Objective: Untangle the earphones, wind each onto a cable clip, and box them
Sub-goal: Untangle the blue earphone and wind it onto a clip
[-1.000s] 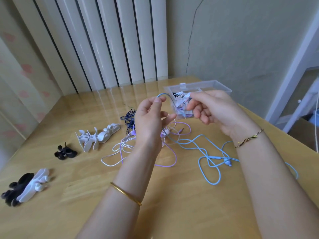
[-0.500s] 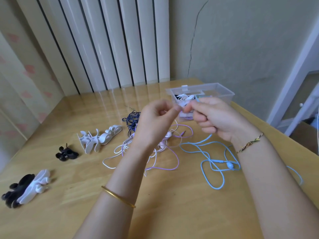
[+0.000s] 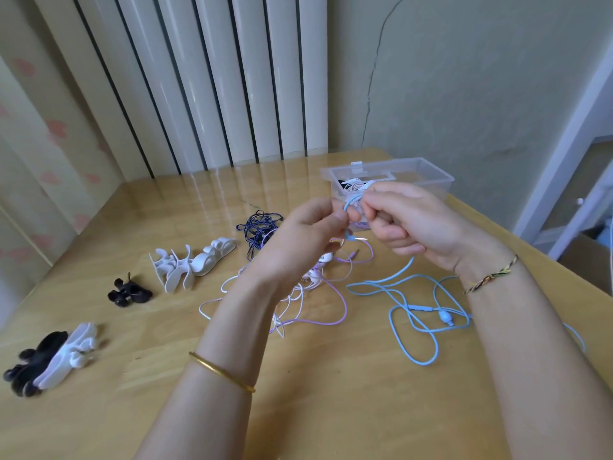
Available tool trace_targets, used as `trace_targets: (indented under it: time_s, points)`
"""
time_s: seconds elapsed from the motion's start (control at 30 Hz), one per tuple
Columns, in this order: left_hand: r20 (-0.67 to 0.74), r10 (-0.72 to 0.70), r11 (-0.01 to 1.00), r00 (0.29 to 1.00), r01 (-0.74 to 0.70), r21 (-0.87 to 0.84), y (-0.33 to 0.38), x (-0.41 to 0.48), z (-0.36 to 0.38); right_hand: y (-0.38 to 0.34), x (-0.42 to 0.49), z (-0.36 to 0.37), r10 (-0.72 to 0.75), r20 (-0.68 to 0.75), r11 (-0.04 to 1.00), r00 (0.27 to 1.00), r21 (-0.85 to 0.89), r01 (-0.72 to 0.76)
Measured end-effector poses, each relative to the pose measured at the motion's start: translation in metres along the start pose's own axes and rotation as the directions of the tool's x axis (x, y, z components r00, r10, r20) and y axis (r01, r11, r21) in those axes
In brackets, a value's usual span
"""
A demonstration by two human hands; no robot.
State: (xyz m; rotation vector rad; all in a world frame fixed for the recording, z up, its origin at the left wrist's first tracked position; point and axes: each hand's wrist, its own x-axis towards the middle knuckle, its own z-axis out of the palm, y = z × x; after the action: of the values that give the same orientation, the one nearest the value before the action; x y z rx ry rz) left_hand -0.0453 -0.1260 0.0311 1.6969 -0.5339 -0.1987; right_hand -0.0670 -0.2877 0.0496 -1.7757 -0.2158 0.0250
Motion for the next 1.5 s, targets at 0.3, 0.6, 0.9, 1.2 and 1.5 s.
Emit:
trace_targets:
  time_s: [0.3,0.6,0.9,1.2,1.5]
  points:
    - [0.167,-0.132,0.854,0.977,0.198,-0.481,0.010,-0.001,-0.004,0.015,0.014,0.005,-0.151,-0.260,0.982,0.954,0.074,0.175]
    - [-0.044,-0.284,0.555,0.958,0.127,-0.822,0.015,0.004,-0.012,0.024,0.018,0.028,-0.185,-0.102,0.964,0.977,-0.213,0.160]
    - [-0.394,-0.180,0.853,0.901,-0.056,-0.519,0.003,0.005,0.002,0.018,0.012,0.036,-0.216,0.032,0.793,0.976,-0.577,0.195]
    - [-0.345,0.085,0.996,0.935,-0.078,0.034,-0.004,0.004,-0.007,0.007,0.010,0.022,-0.552,-0.236,0.681,0.800,-0.680,0.270]
    - [0.059,-0.006,0.986,0.998,0.016,-0.167,0.005,0.000,-0.005,0.013,0.014,0.014,-0.540,-0.430,0.814,0.723,-0.485,0.319]
